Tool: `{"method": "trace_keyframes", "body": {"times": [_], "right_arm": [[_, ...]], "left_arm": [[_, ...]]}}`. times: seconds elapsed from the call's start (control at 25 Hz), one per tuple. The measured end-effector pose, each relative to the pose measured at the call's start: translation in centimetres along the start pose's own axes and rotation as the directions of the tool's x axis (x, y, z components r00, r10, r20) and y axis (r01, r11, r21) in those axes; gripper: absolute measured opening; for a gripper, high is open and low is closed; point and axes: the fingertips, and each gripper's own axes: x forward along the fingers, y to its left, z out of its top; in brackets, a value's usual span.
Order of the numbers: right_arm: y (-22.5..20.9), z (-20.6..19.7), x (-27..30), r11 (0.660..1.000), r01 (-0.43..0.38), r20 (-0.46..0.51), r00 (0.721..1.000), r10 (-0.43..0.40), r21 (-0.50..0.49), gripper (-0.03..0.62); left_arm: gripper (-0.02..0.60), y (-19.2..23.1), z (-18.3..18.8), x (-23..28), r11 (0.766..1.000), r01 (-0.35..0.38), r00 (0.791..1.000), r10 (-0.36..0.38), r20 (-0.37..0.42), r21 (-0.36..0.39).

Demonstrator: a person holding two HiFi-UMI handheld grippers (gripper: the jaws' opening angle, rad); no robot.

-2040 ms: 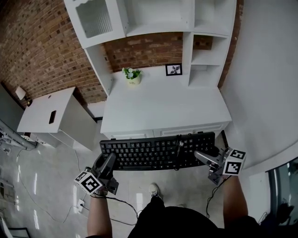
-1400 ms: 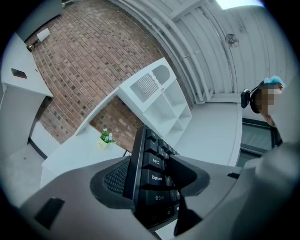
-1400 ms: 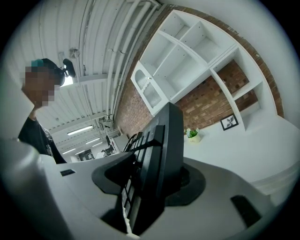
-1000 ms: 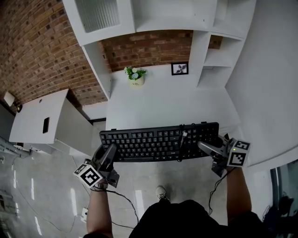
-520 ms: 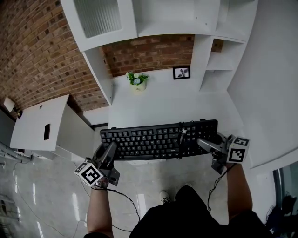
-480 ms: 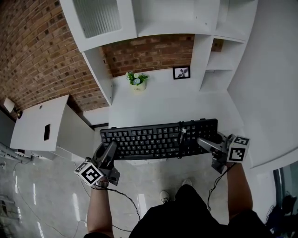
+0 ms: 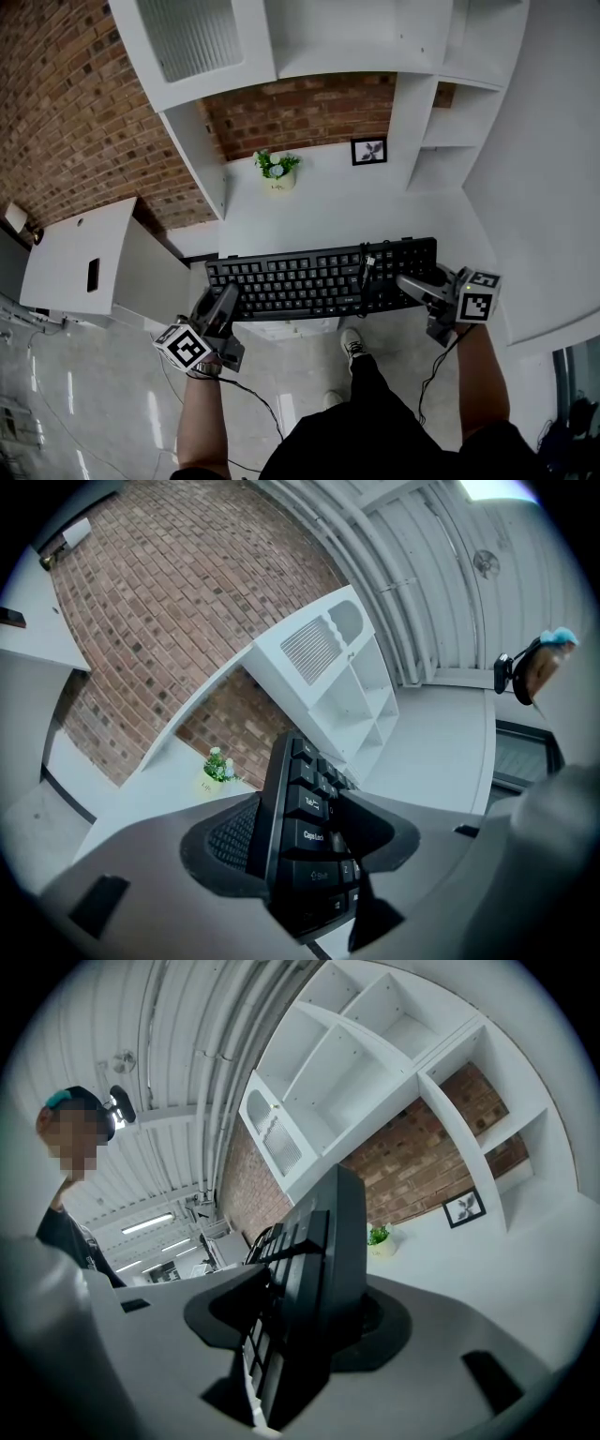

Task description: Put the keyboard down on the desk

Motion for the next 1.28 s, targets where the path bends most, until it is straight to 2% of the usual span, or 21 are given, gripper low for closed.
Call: {"method": "trace_keyframes", "body": {"times": [0.32, 0.52, 0.68, 0.96, 1.16, 1.28], "right_arm": [[-5.3, 1.2, 3.2, 0.999, 0.001, -0.028, 1.000, 0.000, 0.038, 0.221], [-10.4, 2.0, 5.9, 0.998, -0.008, -0.052, 0.999, 0.012, 0.068, 0.221], [-11.5, 1.7, 6.4, 0.996, 0.010, -0.072, 0.997, -0.004, 0.094, 0.222], [-14.9, 1.4, 8.0, 0.988, 0.043, -0.140, 0.990, -0.023, 0.147, 0.225], [-22.2, -0.1, 11.2, 0.977, 0.042, -0.194, 0.981, -0.001, 0.207, 0.230], [-24.2, -0.9, 12.4, 0.970, 0.053, -0.221, 0.975, 0.001, 0.237, 0.233]], "left_arm": [[0.261, 3.6, 0.0, 4.6, 0.999, -0.032, 0.999, 0.032, -0.020, -0.018], [0.261, 6.8, -0.8, 8.5, 0.996, -0.083, 0.996, 0.081, -0.040, -0.039], [0.261, 7.9, -1.2, 9.5, 0.995, -0.082, 0.995, 0.079, -0.058, -0.057], [0.262, 10.9, -2.4, 11.8, 0.987, -0.128, 0.988, 0.118, -0.101, -0.100], [0.262, 15.4, -5.1, 16.1, 0.972, -0.200, 0.974, 0.183, -0.136, -0.123], [0.262, 17.1, -6.0, 17.0, 0.965, -0.228, 0.966, 0.207, -0.156, -0.132]]}}
